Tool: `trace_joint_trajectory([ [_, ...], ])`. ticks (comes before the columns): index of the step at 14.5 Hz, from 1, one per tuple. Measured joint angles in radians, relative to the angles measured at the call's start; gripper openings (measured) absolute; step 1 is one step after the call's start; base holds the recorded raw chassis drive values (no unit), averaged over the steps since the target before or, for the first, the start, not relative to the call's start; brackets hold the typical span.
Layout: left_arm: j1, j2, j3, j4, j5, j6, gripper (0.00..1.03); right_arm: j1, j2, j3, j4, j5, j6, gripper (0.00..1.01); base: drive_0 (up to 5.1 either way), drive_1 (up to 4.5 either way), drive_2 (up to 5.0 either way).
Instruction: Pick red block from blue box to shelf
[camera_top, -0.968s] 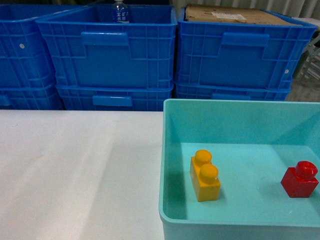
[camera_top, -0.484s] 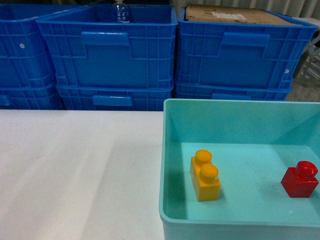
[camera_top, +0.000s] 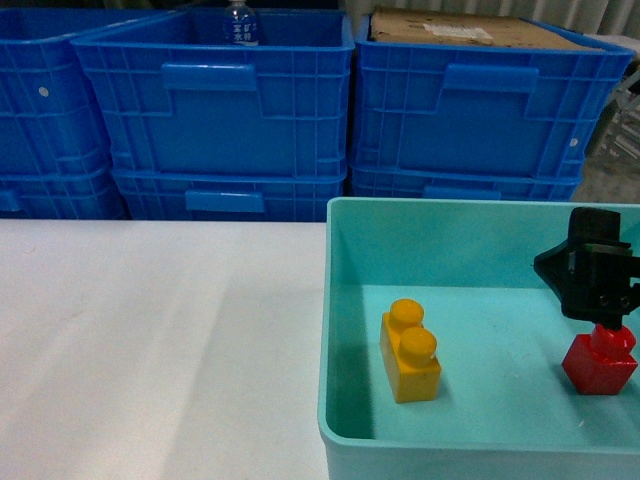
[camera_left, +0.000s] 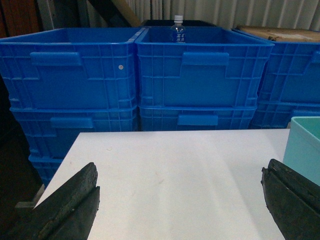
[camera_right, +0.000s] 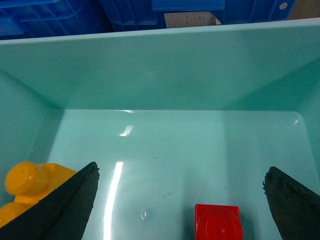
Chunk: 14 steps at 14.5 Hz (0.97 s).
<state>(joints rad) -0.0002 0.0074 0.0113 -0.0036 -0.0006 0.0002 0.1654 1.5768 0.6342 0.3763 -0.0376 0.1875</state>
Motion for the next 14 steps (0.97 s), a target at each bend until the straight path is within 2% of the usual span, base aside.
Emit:
trace_joint_trajectory([
  [3,0.0,0.0,0.0,0.0,0.0,0.0,0.98,-0.003,0.109,0.023,0.048,0.043,0.001,0.98,0.0,0.0,0.0],
  [6,0.0,0.0,0.0,0.0,0.0,0.0,0.98,-0.016,0.164,0.051,0.056,0.062,0.002,0.98,0.0,0.0,0.0],
  [14,0.0,0.0,0.0,0.0,0.0,0.0,0.98,-0.006,0.299,0.085,0.087,0.113,-0.005,0.98,0.0,0.0,0.0],
])
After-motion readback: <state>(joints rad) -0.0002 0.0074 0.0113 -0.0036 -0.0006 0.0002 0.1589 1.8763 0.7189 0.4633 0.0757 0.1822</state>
